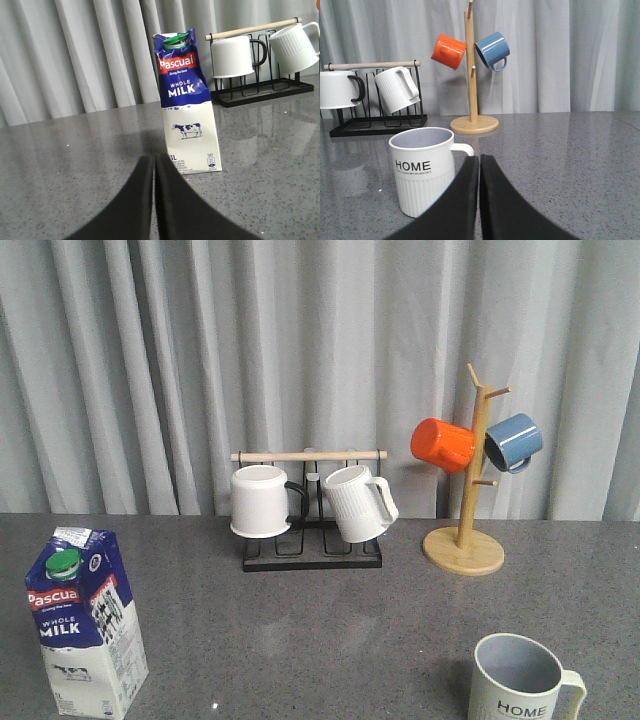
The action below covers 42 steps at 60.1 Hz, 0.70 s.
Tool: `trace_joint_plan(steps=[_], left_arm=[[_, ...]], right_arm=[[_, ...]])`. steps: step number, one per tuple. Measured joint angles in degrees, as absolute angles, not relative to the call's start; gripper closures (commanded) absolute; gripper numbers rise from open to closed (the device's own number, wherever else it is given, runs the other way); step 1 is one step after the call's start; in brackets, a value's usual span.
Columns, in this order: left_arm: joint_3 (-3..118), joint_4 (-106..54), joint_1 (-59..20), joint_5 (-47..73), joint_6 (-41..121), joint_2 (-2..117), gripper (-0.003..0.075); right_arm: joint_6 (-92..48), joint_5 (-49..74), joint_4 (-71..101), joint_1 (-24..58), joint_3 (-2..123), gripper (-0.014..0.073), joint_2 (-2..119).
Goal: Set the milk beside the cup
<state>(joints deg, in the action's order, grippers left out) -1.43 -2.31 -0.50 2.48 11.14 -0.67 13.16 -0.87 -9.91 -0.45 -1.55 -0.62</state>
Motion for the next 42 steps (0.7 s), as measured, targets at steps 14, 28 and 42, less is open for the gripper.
trace_joint_plan(steps=[14,28,42], left_arm=[[-1.4,-6.7,-0.5,2.1,5.1,-0.7,0.0727],[-1.4,-17.5,-0.5,2.1,-8.1,-0.7,0.0727],[-1.4,-20.5,-0.5,2.2,-12.7,-0.7,0.0663]], right_arm=[[13.2,-1.4,-9.9,-0.5,-1.6,0.0599,-0.6],[13.8,-3.6,-9.0,-0.5,-1.6,0.0599,-0.6],[17.3,-2.6,-2.9,-0.5,-1.6,0.0532,-0.6]])
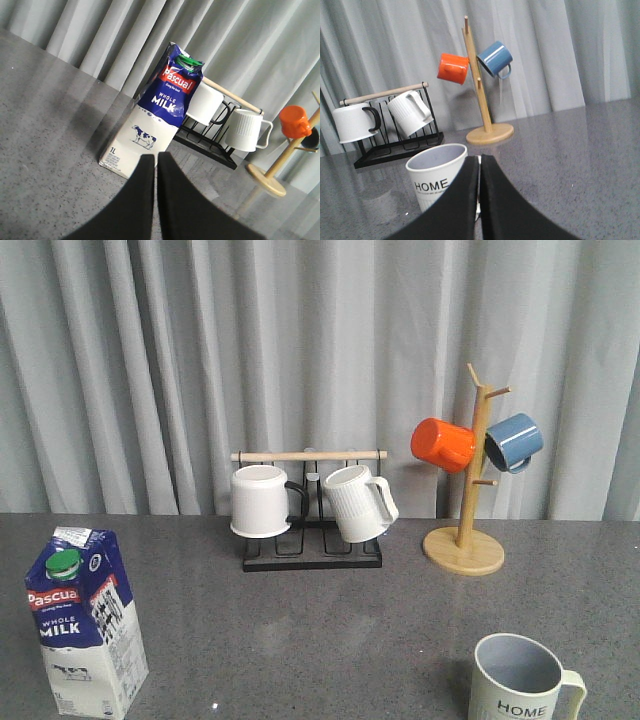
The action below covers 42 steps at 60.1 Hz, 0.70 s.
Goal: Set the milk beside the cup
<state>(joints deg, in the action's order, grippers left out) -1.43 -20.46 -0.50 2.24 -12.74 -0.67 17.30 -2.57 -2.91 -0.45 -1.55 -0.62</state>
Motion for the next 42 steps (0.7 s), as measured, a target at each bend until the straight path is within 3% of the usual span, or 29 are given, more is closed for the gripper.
trace_joint_plan(steps=[17,32,42], left_arm=[[-1.4,-20.6,-0.5,6.3,-15.9,-0.7,0.0397],[-1.4,-29.4,-0.5,0.0,-16.1,-0.7,0.0361],[1.9,-27.4,-0.5,7.9,-12.1,-0.7,0.0361]], right_arm=[[19.2,-2.0,-1.3,-0.5,-1.6,0.0225,-0.6],[21.7,-8.1,0.0,-0.5,-1.5,0.0237,-0.6],[21.9,6.5,-5.0,-0.5,7.3,0.0237,0.1]])
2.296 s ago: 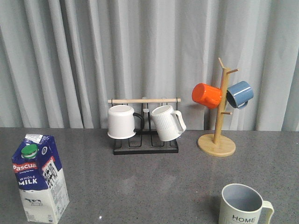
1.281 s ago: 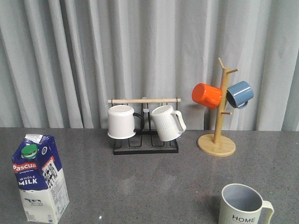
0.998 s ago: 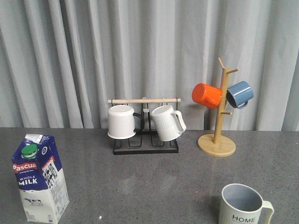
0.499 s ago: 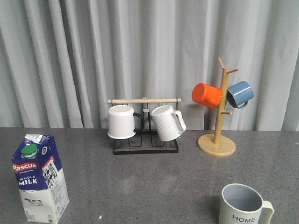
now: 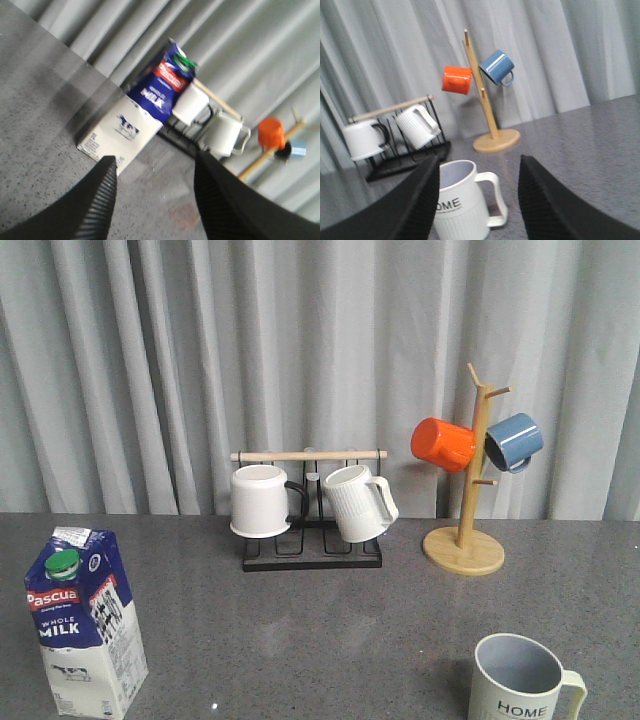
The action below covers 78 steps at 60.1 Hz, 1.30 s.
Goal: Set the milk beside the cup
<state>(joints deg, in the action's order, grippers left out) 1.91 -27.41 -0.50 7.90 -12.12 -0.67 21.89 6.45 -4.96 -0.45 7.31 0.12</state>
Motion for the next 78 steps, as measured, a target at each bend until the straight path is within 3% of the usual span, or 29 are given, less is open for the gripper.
trace_joint_plan(steps=[14,29,49,78], left_arm=[[18.6,-19.9,-0.5,23.9,-6.1,4.7,0.0361],[32.0,-10.9,-0.5,35.7,-5.4,21.4,0.0361],[34.5,-9.7,-0.5,36.2,-5.3,27.1,0.0361],[34.5,-9.5,-0.5,36.2,-5.3,27.1,0.0361]], right_arm=[[12.5,30.9,-5.2,-0.4,29.7,0.0237,13.5],[-3.1,40.3,5.3,-0.4,46.1,0.0241,28.9],[-7.0,45.2,7.6,-0.4,47.5,0.0247,42.6],[-7.2,40.6,7.9,-0.4,47.5,0.0247,64.1]])
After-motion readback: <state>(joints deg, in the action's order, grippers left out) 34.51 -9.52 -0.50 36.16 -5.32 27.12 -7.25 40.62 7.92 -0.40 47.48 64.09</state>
